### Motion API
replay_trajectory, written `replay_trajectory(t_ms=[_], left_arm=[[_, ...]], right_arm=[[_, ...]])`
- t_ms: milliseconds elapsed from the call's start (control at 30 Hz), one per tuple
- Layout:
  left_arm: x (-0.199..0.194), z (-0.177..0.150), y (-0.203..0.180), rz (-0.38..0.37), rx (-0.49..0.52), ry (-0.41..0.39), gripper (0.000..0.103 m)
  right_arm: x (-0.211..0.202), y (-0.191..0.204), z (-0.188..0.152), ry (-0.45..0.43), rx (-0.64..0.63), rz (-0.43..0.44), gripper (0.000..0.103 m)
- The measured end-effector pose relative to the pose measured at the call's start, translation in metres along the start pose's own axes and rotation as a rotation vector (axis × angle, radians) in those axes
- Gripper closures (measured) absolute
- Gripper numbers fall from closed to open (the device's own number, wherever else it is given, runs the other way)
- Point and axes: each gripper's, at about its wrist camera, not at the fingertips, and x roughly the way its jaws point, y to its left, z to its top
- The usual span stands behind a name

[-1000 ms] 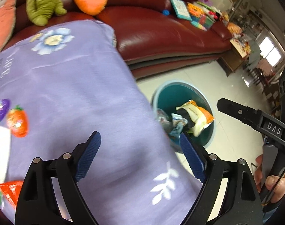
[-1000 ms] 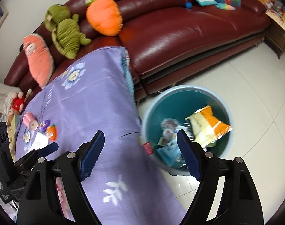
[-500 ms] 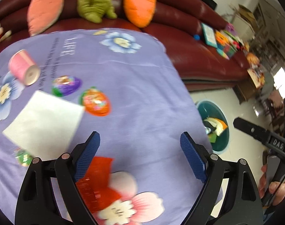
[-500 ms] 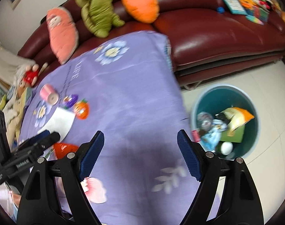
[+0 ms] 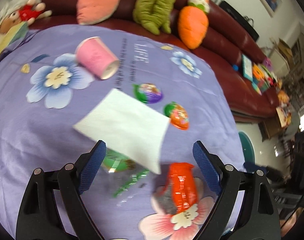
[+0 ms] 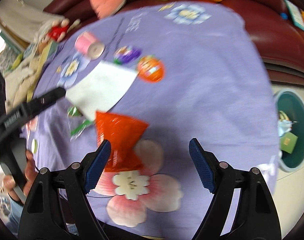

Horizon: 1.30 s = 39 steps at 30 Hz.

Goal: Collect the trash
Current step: 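Move both tools back over the table toward the tissue and red bag, then grasp the white tissue with left tool while right tool grasps the red snack bag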

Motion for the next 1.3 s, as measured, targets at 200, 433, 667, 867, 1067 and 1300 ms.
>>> replay_trajectory(t_ms=[200, 433, 667, 867, 1067, 1300], left_arm=[[-0.005, 0.001, 0.036, 0.016, -0.064, -0.002, 0.014], [-0.001, 0.004, 0.059, 0.032, -0.091, 0.013, 0.014], [0.019, 0.015, 0.059, 0.039, -0.060, 0.054, 0.014], [0.049, 0.032, 0.031, 0.047, 0.053, 0.108, 0.014], [0.086, 0.029, 0.005, 0.060, 0.141, 0.183, 0.014], [0.109, 0.013, -0.021, 0.153, 0.252, 0.194, 0.014]], right_arm=[[0.037, 0.028, -0.006, 0.075, -0.043, 0.018, 0.027], [0.054, 0.029, -0.006, 0.093, -0.046, 0.034, 0.066], [0.026, 0.006, 0.010, 0.003, 0.003, 0.006, 0.071], [0.007, -0.027, 0.020, -0.059, 0.085, -0.013, 0.071], [0.004, -0.052, 0.025, -0.075, 0.135, -0.017, 0.070], [0.004, -0.068, 0.023, -0.077, 0.155, 0.000, 0.070]])
